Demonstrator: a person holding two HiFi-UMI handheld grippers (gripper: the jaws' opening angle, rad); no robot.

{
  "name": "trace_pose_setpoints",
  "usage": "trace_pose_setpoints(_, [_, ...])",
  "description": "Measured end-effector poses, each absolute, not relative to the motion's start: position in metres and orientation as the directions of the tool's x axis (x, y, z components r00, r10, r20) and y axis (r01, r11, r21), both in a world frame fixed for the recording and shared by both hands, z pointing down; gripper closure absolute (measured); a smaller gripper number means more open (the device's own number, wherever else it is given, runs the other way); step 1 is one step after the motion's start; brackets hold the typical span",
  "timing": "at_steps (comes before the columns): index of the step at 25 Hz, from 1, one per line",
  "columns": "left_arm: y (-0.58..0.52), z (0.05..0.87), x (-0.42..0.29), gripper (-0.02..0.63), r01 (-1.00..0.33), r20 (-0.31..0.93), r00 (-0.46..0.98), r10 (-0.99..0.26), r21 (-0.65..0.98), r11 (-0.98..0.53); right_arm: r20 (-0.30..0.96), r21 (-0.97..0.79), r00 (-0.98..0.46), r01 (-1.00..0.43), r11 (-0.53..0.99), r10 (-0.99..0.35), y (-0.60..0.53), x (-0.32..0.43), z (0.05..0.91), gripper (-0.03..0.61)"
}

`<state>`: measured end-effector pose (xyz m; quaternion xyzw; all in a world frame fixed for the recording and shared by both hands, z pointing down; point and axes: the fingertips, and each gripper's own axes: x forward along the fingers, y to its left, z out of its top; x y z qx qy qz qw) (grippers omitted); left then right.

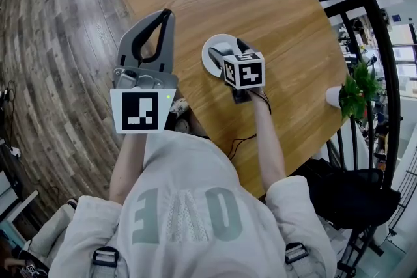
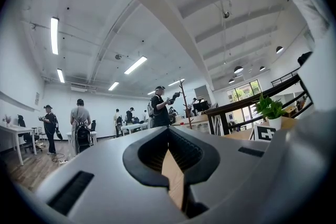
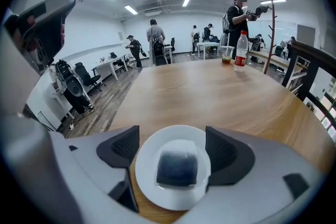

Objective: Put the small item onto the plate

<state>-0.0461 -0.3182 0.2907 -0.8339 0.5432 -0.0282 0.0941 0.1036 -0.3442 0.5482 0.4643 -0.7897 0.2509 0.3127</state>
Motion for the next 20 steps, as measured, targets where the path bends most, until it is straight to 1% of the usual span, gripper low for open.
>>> trace_pose_setpoints(3, [-0.316,0.286,-0.045,0.604,-0.895,-0.069,0.417,-0.906,-0.202,-0.397,0.677,-0.107,-0.377,-0.901,0.421,-0.633,-0.349,0.103,0.527,0.213])
trace_pose_setpoints(7, [-0.311,0.282,-0.045,0.604,-0.896,-0.072,0.418,-0.906,-0.199,-0.398,0.59,-0.069,-0.322,-0.934,0.351,-0.741,-0.355,0.111,0.489,0.216])
trace_pose_setpoints(13, [-0.303,0.272,-0.046,0.606,-0.896,-0.101,0.422,-0.901,-0.202,-0.396,0.396,-0.121,-0.331,-0.943,0.309,-0.856,-0.352,0.109,0.413,0.231])
trace_pose_setpoints(14, [-0.302,0.27,-0.045,0.605,-0.894,-0.104,0.424,-0.9,-0.205,-0.398,0.36,-0.133,-0.322,-0.947,0.293,-0.875,-0.351,0.111,0.4,0.249])
trace_pose_setpoints(15, [-0.302,0.269,-0.043,0.604,-0.893,-0.109,0.426,-0.898,-0.206,-0.399,0.326,-0.144,-0.307,-0.951,0.274,-0.894,-0.35,0.114,0.387,0.291])
trace_pose_setpoints(16, [-0.301,0.267,-0.041,0.604,-0.892,-0.113,0.429,-0.896,-0.209,-0.401,0.295,-0.154,-0.291,-0.955,0.255,-0.91,-0.347,0.118,0.375,0.386])
trace_pose_setpoints(18, [-0.299,0.264,-0.039,0.606,-0.89,-0.119,0.434,-0.893,-0.21,-0.405,0.242,-0.179,-0.268,-0.957,0.229,-0.932,-0.342,0.124,0.354,0.489])
trace_pose_setpoints(19, [-0.298,0.262,-0.038,0.606,-0.891,-0.122,0.435,-0.892,-0.205,-0.406,0.219,-0.189,-0.263,-0.956,0.224,-0.939,-0.338,0.125,0.345,0.53])
trace_pose_setpoints(20, [-0.297,0.261,-0.038,0.604,-0.891,-0.125,0.435,-0.892,-0.202,-0.406,0.197,-0.193,-0.261,-0.955,0.223,-0.945,-0.333,0.125,0.337,0.546])
